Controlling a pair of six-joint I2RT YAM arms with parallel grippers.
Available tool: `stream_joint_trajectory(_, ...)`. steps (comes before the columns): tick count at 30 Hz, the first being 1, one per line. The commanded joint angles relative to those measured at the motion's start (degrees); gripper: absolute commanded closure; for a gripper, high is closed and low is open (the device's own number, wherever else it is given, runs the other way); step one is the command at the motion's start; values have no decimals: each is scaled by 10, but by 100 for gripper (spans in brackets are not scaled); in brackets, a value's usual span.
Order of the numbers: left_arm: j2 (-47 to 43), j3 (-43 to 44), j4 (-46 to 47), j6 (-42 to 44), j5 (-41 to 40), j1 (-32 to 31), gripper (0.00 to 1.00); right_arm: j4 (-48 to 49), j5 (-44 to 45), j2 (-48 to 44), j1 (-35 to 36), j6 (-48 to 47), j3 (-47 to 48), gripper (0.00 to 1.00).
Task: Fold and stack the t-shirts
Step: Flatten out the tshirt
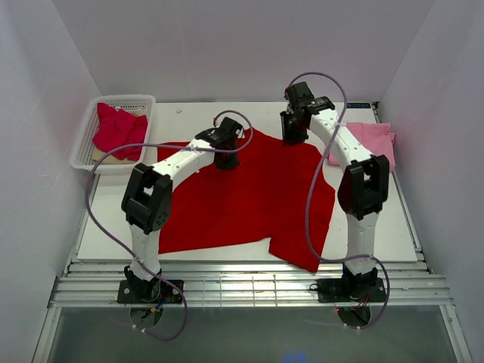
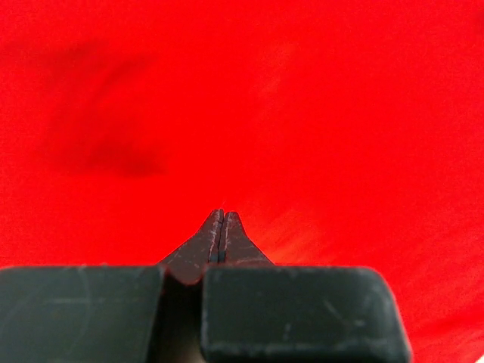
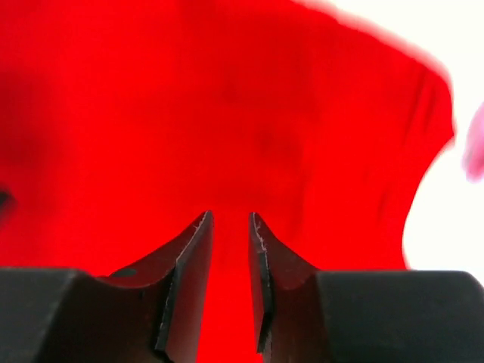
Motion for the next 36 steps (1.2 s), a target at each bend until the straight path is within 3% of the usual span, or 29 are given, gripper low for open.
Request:
stream_joint_trajectory(1,66,127,12,28,38,-5,100,5,26,126,-20,-45,147,68)
stream_joint_trajectory(4,121,194,11,30,46,-5,100,46,-33,193,-42,-47,230,61)
stream_joint_trajectory(6,139,235,15,28,51,-6,100,109,-79,207,-58,-32,227,50)
stream_joint_trajectory(9,154,246,42,29,62,-6,100,182,-135,223,-73,-10,199,42)
stream_joint_trajectory(15,163,226,98,28,89,-15,94,243,-160,254,-78,-20,187,41)
stream_joint_trajectory(21,190,209,105,36,96,-30,100,273,-163,285,-80,-27,187,42)
stream_joint_trajectory(27,186,177,114,29,103,-32,100,271,-151,290,-80,-45,150,42)
stream_joint_trajectory(29,183,172,116,29,102,-32,100,270,-144,289,-80,-52,137,43)
stream_joint_trajectory(31,181,171,117,29,101,-32,100,270,-135,288,-80,-63,131,51)
stream_joint_trajectory(36,176,164,117,29,97,-32,100,270,-127,280,-80,-76,111,84)
